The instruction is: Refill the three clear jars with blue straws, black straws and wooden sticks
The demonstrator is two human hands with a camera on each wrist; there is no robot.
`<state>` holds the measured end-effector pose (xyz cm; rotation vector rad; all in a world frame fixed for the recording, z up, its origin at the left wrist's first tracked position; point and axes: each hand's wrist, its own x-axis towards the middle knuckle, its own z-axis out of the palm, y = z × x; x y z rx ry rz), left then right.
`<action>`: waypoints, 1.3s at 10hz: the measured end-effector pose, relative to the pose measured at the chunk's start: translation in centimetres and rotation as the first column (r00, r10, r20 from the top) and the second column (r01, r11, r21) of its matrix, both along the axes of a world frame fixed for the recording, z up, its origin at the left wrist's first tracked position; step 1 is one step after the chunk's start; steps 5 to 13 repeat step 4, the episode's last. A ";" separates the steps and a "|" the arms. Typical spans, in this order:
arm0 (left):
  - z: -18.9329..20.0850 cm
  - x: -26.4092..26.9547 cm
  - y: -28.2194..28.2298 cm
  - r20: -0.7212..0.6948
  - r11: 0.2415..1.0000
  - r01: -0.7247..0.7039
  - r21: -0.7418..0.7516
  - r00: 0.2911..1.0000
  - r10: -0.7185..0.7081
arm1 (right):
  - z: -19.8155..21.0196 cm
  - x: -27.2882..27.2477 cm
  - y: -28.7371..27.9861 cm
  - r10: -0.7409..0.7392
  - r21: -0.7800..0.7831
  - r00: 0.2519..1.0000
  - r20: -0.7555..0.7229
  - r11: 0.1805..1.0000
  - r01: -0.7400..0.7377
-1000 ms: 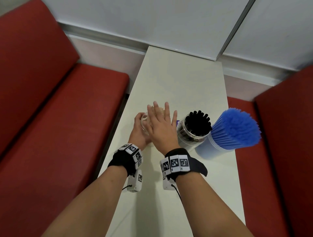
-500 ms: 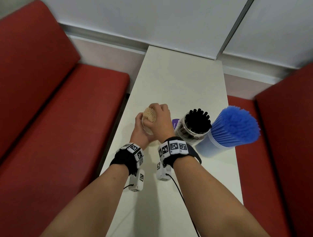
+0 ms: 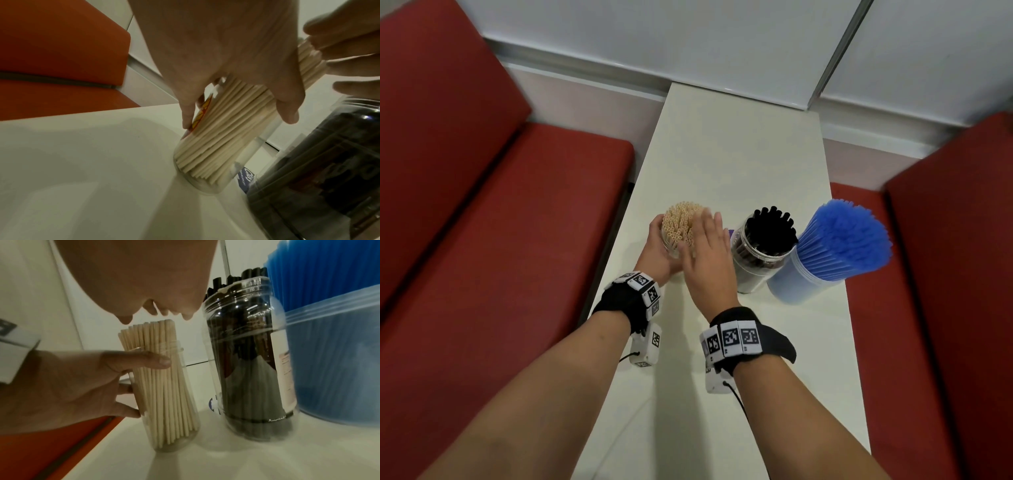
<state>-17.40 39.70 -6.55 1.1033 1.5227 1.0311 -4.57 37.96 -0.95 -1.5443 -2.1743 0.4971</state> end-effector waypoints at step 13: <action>1.4 -2.0 -4.0 -0.195 0.993 0.011 -0.121 0.980 -0.035 | 5.3 3.0 -1.2 -0.131 -0.185 0.892 -0.434 0.981 0.054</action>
